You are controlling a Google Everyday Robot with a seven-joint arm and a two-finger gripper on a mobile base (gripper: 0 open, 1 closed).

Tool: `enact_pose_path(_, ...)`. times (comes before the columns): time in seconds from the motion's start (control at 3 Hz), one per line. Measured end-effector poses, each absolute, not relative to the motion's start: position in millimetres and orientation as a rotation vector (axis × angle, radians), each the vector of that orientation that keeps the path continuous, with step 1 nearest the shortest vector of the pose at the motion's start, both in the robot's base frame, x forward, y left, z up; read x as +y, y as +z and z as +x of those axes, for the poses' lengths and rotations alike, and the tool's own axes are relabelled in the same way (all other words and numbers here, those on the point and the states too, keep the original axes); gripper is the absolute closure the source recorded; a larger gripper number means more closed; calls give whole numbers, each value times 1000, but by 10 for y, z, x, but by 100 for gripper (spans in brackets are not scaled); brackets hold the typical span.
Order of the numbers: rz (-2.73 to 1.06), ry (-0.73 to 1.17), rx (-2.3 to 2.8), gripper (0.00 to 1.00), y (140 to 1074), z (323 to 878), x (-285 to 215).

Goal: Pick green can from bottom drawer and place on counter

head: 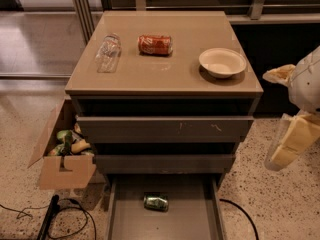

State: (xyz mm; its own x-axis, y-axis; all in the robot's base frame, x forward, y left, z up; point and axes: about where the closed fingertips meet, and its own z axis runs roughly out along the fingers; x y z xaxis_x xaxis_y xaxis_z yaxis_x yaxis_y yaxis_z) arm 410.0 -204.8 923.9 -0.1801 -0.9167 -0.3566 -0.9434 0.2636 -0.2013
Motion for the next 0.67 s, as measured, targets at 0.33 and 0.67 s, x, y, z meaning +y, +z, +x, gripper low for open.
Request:
enact_pose_path(0.33,-1657,277,2045,0,8746,4028,-1919)
enact_pose_path(0.67,-1663,394,2003,0,8261,4008,-1753)
